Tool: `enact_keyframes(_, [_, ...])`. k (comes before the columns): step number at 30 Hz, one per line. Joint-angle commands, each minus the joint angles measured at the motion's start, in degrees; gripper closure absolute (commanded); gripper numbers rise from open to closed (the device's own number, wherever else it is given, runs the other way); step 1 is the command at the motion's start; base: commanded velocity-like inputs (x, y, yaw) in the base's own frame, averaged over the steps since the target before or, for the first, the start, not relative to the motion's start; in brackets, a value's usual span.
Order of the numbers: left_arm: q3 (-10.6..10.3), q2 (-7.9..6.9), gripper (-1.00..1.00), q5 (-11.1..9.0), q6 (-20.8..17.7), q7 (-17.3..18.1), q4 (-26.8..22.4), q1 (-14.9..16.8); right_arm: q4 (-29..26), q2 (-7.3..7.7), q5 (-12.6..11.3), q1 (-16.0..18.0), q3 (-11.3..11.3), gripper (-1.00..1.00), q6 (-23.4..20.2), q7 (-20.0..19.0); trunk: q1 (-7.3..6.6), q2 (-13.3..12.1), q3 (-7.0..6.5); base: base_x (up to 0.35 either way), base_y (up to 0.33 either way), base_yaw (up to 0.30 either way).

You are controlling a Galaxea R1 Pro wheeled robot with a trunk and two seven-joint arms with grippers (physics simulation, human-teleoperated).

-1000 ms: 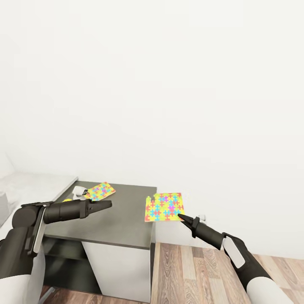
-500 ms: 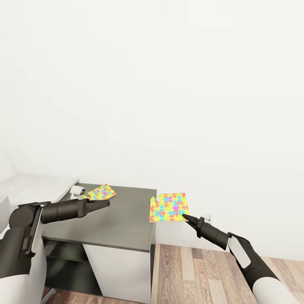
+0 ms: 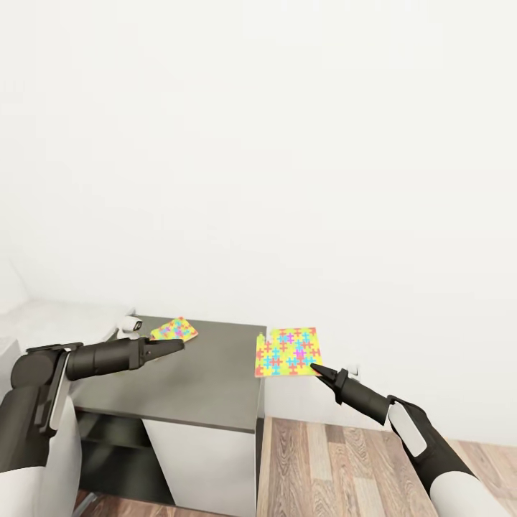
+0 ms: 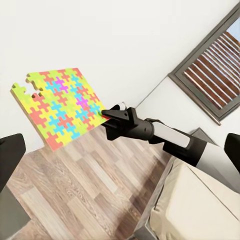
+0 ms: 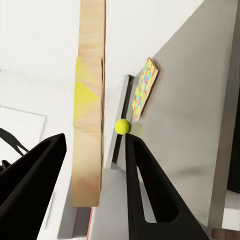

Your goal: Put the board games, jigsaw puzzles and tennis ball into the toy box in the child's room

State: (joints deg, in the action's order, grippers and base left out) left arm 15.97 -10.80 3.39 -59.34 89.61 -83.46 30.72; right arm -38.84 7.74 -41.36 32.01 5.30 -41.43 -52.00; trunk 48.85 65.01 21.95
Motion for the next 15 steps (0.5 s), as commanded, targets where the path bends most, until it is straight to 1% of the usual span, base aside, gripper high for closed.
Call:
enact_keyframes(1, [0.0,-0.04,-1.0,0.4,-0.6,0.4,0.0,0.0,0.0,0.0,-0.1,0.0,0.1,1.0,0.0,-0.1,-0.22,-0.4,-0.19,0.0,0.0,0.0])
enact_keyframes(6, [0.0,-0.29,-1.0,0.3,-0.6,0.4,0.0,0.0,0.0,0.0,-0.1,-0.1,0.1,1.0,1.0,-0.4,-1.32,-2.4,-1.53,0.0,0.0,0.007])
enact_keyframes(11, [0.0,-0.35,-1.0,0.3,-0.6,0.4,0.0,0.0,0.0,0.08,0.0,-0.1,0.1,1.0,1.2,-3.1,-2.42,-4.4,-2.89,0.0,0.0,0.054])
enact_keyframes(15, [0.0,-0.33,-1.0,0.2,-0.6,0.4,0.0,0.0,0.0,0.15,0.0,-0.1,0.1,1.0,1.3,-3.7,-3.3,-6.0,-3.99,0.0,0.0,0.07])
